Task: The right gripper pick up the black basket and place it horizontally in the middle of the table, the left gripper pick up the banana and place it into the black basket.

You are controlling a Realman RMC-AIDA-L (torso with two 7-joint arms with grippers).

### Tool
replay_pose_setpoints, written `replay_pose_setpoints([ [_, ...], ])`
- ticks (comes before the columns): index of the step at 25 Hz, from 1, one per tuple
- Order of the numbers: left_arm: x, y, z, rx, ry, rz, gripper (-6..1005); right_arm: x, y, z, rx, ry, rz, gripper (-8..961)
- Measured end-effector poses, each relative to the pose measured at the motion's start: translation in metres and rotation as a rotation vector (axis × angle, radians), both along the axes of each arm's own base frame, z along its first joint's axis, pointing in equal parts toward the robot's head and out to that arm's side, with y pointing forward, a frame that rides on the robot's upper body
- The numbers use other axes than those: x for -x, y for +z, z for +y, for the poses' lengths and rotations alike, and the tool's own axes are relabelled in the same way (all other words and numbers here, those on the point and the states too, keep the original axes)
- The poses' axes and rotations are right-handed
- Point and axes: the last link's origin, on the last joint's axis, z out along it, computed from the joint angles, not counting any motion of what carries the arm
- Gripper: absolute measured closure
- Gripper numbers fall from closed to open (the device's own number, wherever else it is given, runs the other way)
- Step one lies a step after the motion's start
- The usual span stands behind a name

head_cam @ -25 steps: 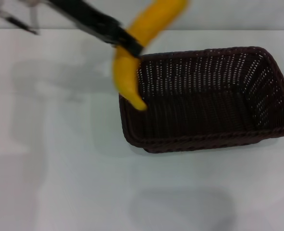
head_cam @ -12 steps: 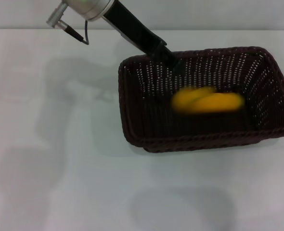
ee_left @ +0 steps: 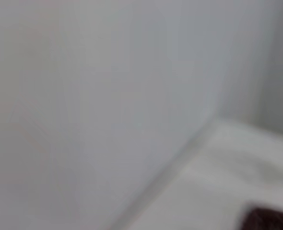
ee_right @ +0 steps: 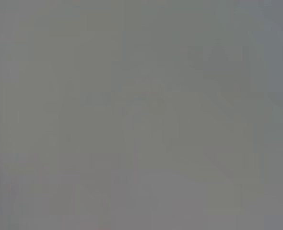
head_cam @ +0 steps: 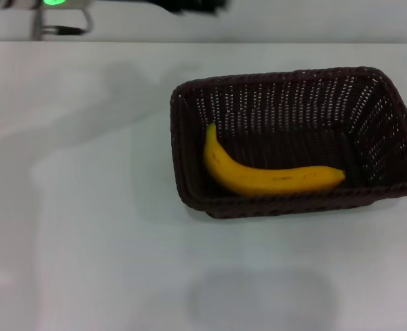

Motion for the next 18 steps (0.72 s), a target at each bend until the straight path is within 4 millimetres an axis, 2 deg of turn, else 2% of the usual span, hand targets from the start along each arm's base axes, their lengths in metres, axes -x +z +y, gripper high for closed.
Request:
replay_pose_setpoints([
  [2, 0.027, 0.015, -0.005, -0.122, -0.004, -0.093, 122, -0.003, -0.003, -0.005, -0.004, 0.004, 0.021, 290],
  [3, 0.033, 0.018, -0.006, -0.145, -0.005, -0.107, 123, -0.005, -0.006, -0.008, -0.005, 0.004, 0.036, 289],
  [6, 0.076, 0.031, -0.022, -0.287, 0.007, -0.165, 125, -0.01, -0.01, -0.013, -0.02, -0.009, 0.07, 289],
  [8, 0.094, 0.033, -0.028, -0.342, 0.017, -0.188, 127, -0.014, -0.015, -0.016, -0.038, -0.015, 0.093, 288],
  [10, 0.114, 0.033, -0.036, -0.403, 0.037, -0.236, 127, -0.014, -0.019, -0.019, -0.059, -0.006, 0.104, 288],
  [11, 0.134, 0.029, -0.042, -0.467, 0.055, -0.292, 127, -0.014, -0.021, -0.02, -0.07, 0.005, 0.096, 288],
  [12, 0.134, 0.029, -0.042, -0.467, 0.055, -0.292, 127, -0.014, -0.024, -0.022, -0.078, 0.011, 0.089, 287],
  [14, 0.155, 0.023, -0.049, -0.538, 0.083, -0.341, 127, -0.014, -0.03, -0.024, -0.093, 0.019, 0.079, 287],
  [18, 0.179, 0.015, -0.064, -0.646, 0.103, -0.396, 127, -0.014, -0.038, -0.023, -0.098, 0.016, 0.079, 286],
])
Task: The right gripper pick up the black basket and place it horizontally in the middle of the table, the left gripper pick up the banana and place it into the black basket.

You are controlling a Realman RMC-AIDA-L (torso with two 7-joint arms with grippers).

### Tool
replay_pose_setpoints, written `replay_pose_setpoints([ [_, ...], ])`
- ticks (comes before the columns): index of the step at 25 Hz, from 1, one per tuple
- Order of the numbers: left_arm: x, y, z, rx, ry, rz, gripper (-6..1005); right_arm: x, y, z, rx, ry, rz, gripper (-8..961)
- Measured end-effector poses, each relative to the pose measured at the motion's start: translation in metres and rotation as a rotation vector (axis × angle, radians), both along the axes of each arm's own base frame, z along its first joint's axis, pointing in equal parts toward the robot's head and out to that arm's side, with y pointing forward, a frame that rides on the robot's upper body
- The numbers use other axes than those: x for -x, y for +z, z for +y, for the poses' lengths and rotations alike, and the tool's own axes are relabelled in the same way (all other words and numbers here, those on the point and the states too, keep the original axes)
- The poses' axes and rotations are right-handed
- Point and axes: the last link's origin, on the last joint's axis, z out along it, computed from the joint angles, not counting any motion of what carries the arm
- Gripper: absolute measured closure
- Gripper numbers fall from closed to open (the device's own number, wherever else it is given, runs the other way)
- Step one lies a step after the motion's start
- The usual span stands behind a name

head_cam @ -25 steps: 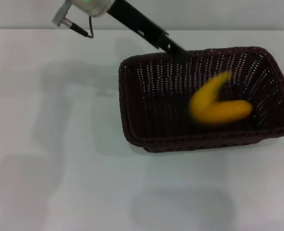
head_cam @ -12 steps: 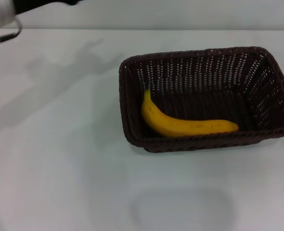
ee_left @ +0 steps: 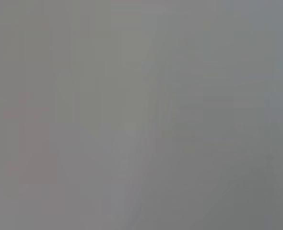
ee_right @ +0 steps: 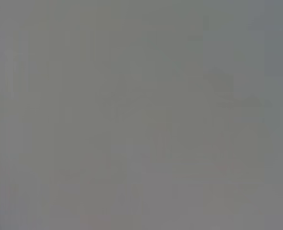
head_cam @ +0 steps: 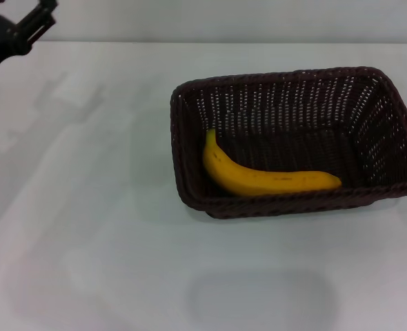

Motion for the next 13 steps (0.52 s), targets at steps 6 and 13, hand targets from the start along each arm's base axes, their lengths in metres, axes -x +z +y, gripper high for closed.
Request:
replay_pose_setpoints([
  [6, 0.015, 0.002, -0.01, -0.101, 0.031, -0.027, 127, 0.002, 0.0, 0.003, -0.01, 0.004, -0.025, 286],
  [13, 0.024, 0.007, -0.017, -0.177, 0.055, -0.033, 127, 0.002, -0.007, 0.003, -0.016, 0.003, -0.031, 286],
])
